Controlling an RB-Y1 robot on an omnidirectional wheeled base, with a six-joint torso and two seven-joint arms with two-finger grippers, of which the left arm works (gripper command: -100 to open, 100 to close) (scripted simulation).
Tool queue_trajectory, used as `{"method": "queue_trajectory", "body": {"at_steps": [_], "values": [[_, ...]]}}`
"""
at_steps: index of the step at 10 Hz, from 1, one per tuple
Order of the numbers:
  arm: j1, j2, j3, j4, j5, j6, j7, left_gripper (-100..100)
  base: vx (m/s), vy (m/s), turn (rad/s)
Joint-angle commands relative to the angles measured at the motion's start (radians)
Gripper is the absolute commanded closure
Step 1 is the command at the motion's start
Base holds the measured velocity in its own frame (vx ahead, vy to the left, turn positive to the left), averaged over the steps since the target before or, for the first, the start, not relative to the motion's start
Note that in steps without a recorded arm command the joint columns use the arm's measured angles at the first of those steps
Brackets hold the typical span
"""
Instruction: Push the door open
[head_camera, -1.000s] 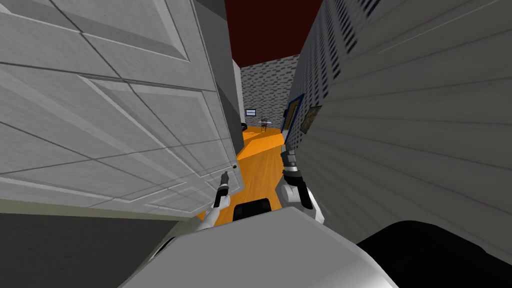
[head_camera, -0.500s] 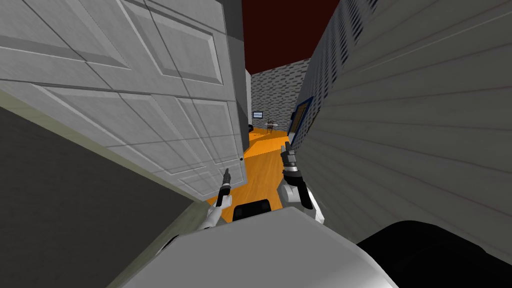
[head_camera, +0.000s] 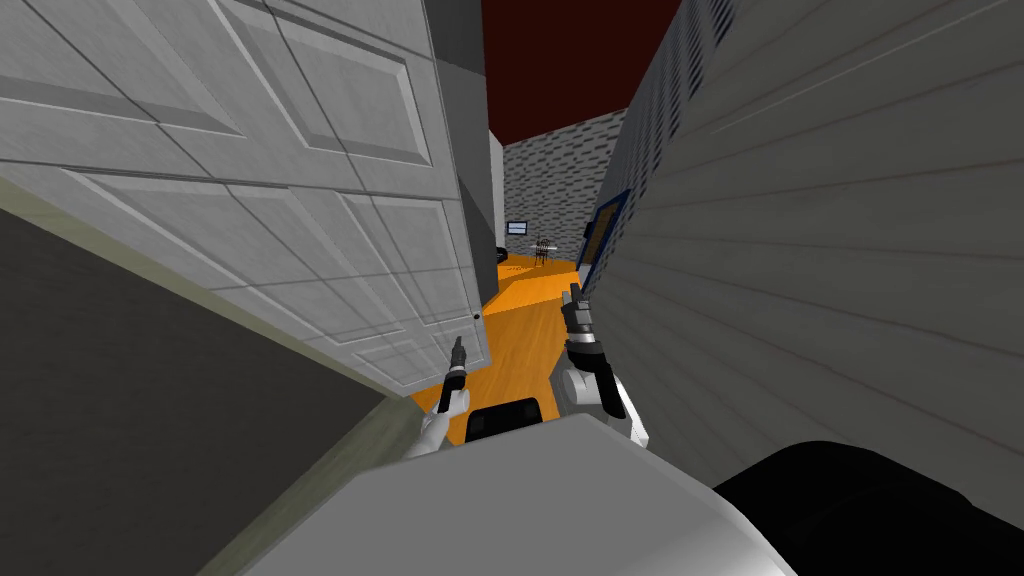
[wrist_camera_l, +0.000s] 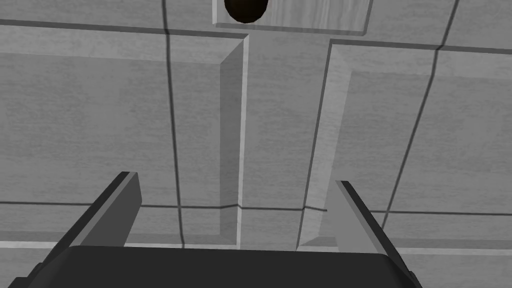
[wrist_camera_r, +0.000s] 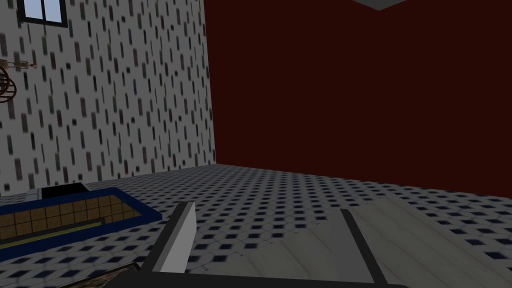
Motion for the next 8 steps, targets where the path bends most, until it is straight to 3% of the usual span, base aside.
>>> {"method": "queue_trajectory", "body": {"at_steps": [1, 3, 6, 8], "values": [[0.007, -0.015, -0.001, -0.015, -0.004, 0.009, 0.0, -100, -0.053, -0.207, 0.001], [0.01, -0.016, -0.002, -0.017, -0.004, 0.007, 0.0, -100, -0.034, -0.15, 0.003], [0.011, 0.007, -0.001, -0.019, -0.004, 0.008, -0.001, -100, 0.042, 0.154, 0.019], [0.011, 0.035, 0.0, -0.018, -0.004, 0.008, -0.002, -100, 0.082, 0.182, 0.014]]}}
